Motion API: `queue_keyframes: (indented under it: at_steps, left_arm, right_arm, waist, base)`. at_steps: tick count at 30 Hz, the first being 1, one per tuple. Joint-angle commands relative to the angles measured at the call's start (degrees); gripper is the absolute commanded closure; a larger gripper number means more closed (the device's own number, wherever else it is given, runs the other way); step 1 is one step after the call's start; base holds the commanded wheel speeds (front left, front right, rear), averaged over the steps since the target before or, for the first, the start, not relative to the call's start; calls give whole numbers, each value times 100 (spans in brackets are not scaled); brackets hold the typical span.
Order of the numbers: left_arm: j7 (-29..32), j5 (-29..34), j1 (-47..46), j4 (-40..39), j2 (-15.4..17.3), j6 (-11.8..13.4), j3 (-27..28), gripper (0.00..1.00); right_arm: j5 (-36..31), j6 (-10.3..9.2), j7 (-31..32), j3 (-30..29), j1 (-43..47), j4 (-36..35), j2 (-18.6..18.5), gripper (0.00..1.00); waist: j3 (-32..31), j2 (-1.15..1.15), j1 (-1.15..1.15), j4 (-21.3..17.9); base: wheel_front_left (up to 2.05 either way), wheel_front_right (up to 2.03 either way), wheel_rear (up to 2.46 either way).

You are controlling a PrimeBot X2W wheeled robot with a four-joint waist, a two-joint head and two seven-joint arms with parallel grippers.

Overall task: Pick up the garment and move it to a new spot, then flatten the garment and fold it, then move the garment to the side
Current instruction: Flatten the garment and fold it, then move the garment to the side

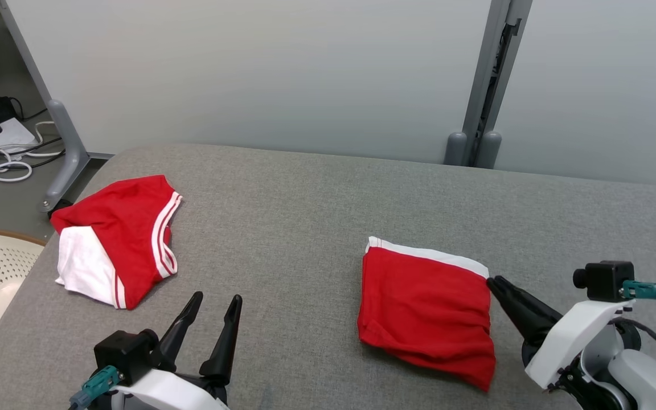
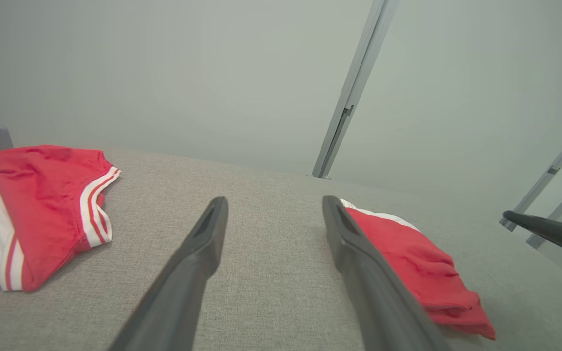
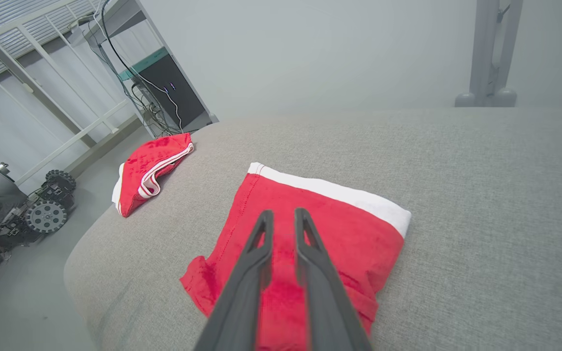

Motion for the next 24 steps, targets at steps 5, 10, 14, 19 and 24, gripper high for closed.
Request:
queue_keyframes:
  at_steps: [5,10,14,19,24]
  left_arm:
    - [-24,31,-7,9,-4,0,19,0]
    - [-24,37,-42,22,9,-11,9,0]
    - [-10,39,-85,27,16,-22,-10,0]
    - [17,40,-142,53,14,-58,-45,0]
    - [19,31,-190,79,19,-66,-47,0]
  right_arm:
    - [-192,3,103,-229,137,167,137,0]
    - [-308,3,328,-514,-49,474,272,0]
    - [-274,3,750,-590,-193,864,404,0]
    - [-16,4,1697,-577,-463,1556,618,0]
    - [278,3,2454,-647,-718,2123,651,0]
  waist:
    - [38,0,0,-13]
    - [100,0,0,-5]
    - [155,0,0,10]
    - [236,0,0,111]
    - [308,0,0,220]
  base:
    - [0,0,0]
    - [0,0,0]
    - [0,0,0]
    - [0,0,0]
    - [0,0,0]
